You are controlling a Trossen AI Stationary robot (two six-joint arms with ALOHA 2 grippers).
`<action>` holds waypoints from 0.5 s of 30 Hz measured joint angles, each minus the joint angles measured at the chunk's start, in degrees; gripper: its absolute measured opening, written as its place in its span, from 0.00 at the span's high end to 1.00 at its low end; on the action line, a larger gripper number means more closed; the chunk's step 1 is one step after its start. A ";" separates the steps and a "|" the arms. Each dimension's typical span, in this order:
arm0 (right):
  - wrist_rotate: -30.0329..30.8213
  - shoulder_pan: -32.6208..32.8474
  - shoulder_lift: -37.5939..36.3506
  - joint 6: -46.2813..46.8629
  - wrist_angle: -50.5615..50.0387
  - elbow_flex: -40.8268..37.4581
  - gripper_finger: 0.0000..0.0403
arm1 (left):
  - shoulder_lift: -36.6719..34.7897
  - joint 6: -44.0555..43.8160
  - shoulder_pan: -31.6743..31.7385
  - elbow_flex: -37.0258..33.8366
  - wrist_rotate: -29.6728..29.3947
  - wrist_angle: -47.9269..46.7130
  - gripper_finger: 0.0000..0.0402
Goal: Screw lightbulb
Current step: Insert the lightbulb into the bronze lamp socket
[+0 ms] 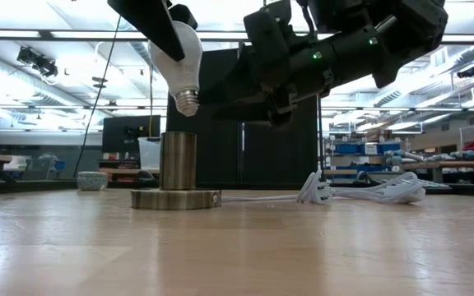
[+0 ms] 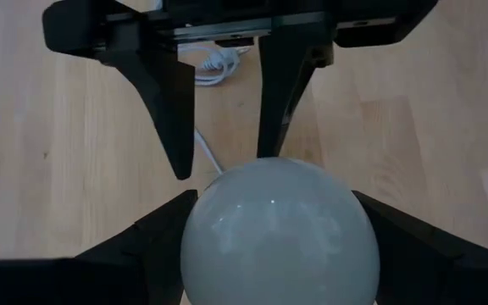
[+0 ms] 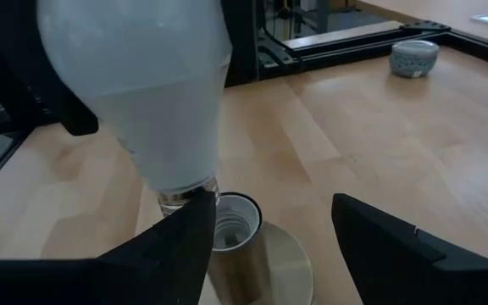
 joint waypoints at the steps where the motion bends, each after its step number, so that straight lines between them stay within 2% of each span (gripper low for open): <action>1: -0.30 -0.12 0.00 -0.37 0.00 0.01 0.39 | -0.02 0.00 0.00 0.00 -0.07 -0.02 0.29; 12: -2.24 -0.26 0.00 -3.68 -0.13 0.02 0.39 | 0.02 -0.04 0.32 -3.66 -3.05 1.42 0.29; 15: -2.32 -0.26 0.00 -3.68 -0.19 0.02 0.39 | 0.02 -0.07 0.46 -3.98 -2.01 1.50 0.29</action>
